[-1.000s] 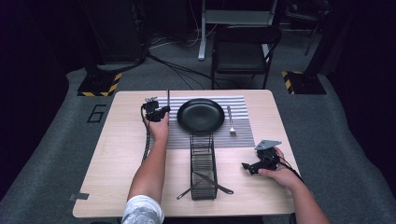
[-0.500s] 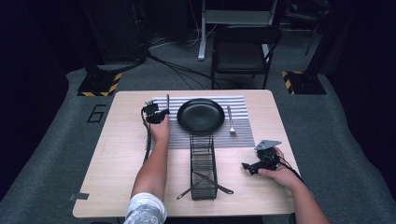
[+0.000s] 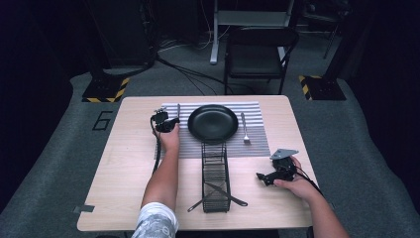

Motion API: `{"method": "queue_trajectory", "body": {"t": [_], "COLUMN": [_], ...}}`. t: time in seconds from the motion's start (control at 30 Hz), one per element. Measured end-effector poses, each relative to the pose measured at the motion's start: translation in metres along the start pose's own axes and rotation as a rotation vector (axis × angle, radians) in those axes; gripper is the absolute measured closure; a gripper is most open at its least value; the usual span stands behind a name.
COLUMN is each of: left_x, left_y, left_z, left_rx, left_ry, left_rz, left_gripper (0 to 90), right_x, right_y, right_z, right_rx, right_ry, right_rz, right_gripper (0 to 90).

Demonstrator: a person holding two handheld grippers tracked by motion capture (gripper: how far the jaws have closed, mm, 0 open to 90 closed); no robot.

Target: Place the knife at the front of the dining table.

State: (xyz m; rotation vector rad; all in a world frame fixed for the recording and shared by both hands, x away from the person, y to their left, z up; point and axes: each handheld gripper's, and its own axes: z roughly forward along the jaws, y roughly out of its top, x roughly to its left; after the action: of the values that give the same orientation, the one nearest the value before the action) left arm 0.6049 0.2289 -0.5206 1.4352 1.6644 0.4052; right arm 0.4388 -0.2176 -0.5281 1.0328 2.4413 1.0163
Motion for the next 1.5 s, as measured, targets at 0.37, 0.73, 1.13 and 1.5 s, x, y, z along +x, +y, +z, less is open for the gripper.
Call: {"method": "queue_trajectory", "body": {"t": [0.37, 0.73, 1.13, 1.5], "left_x": [0.002, 0.007, 0.015, 0.020], "left_y": [0.001, 0.001, 0.006, 0.011], "left_z": [0.004, 0.004, -0.011, -0.045], "left_rx": [0.033, 0.051, 0.022, -0.018], "left_ry": [0.033, 0.032, 0.045, 0.023], "left_rz": [-0.034, -0.043, -0.029, 0.033], "left_gripper": [83.3, 81.9, 76.8, 72.6], "right_x": [0.001, 0.001, 0.001, 0.001], "right_y": [0.000, 0.000, 0.000, 0.000], "right_z": [0.000, 0.000, 0.000, 0.000], "right_rx": [0.001, 0.001, 0.001, 0.001], "right_ry": [0.000, 0.000, 0.000, 0.000], "right_rz": [0.009, 0.008, 0.010, 0.009], "right_gripper": [0.0, 0.0, 0.0, 0.0]}}
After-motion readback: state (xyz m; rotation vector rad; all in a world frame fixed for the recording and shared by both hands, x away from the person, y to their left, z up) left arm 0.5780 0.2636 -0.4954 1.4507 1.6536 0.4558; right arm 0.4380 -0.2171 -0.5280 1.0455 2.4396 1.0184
